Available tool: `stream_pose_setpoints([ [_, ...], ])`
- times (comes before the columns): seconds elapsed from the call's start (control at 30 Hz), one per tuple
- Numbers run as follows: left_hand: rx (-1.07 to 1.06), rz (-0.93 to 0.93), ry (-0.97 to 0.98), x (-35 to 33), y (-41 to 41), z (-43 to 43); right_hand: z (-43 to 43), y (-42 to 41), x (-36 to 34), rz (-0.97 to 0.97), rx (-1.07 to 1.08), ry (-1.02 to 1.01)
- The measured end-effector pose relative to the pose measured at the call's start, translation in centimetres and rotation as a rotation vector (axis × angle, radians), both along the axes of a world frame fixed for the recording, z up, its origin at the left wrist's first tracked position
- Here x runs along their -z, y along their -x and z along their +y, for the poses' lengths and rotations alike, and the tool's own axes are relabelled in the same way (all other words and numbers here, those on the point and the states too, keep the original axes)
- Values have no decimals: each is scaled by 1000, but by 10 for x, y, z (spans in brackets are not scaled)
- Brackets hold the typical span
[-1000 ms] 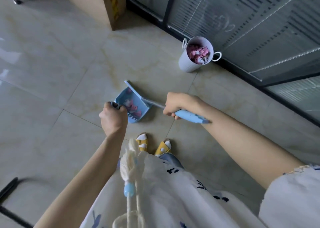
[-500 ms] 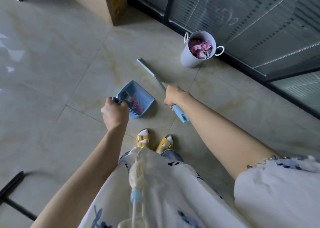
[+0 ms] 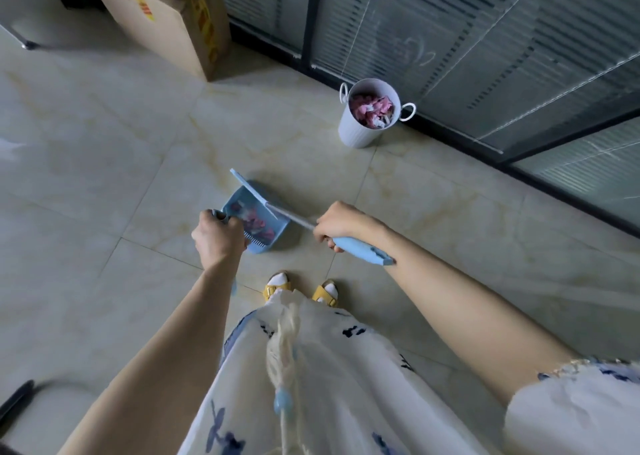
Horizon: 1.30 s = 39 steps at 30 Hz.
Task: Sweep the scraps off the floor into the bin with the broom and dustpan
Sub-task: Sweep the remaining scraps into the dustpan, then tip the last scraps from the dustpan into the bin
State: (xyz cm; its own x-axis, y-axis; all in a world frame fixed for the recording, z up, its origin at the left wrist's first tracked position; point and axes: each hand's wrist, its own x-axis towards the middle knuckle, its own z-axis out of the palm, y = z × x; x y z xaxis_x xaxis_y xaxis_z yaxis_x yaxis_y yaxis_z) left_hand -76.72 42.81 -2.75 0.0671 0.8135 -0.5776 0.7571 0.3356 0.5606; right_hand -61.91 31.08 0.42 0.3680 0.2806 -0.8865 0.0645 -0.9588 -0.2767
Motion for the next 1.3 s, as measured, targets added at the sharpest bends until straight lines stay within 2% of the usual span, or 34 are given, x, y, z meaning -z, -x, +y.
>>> stream_pose_setpoints([
  [0.23,1,-30,41,-14,9,6,-33,-13,-9,-40,119,-14],
  [0.43,89,12,-70,-37,-25,-11,-68,-56,-26,-42,303,-72],
  [0.6,169,3,-150,-48,-57,-22,-118,-95,-38,39,507,-220],
  [0.9,174,-86,-333,-98,-103,-87,-193,-156,-61,37,783,-183],
  [1.13,295,-131,-458,-119,-130,-99,-220,-175,-84,-38,808,-223],
  [1.3,458,-109,-563,-132,-145,-100,-226,-186,-96,-141,693,-266],
])
